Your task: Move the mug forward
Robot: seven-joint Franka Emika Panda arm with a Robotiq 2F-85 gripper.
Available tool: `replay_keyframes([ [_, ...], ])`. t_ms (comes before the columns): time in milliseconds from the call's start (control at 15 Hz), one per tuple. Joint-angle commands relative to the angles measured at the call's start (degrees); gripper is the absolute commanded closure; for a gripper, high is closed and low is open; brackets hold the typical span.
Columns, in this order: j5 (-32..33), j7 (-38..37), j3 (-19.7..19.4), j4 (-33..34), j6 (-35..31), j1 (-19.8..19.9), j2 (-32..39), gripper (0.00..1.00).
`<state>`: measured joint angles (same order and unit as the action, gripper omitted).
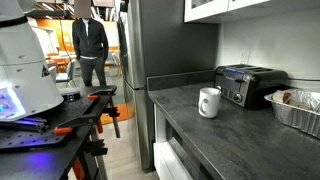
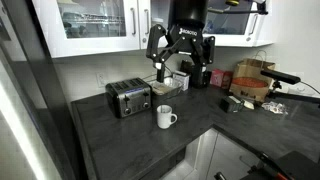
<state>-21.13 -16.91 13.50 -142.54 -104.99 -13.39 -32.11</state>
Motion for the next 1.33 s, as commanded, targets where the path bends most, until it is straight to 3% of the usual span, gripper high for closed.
replay_keyframes([
  [0, -0.28, 0.29, 0.59, 0.11, 0.24, 0.73, -0.08, 0.00],
  [600, -0.28, 0.29, 0.59, 0.11, 0.24, 0.73, -0.08, 0.00],
  [1000, -0.29, -2.17, -0.30, 2.17, -9.78, 5.52, 9.64, 0.00],
  [1267, 3.24, -4.69, -0.13, 5.48, -23.84, 8.10, 22.05, 0.00],
])
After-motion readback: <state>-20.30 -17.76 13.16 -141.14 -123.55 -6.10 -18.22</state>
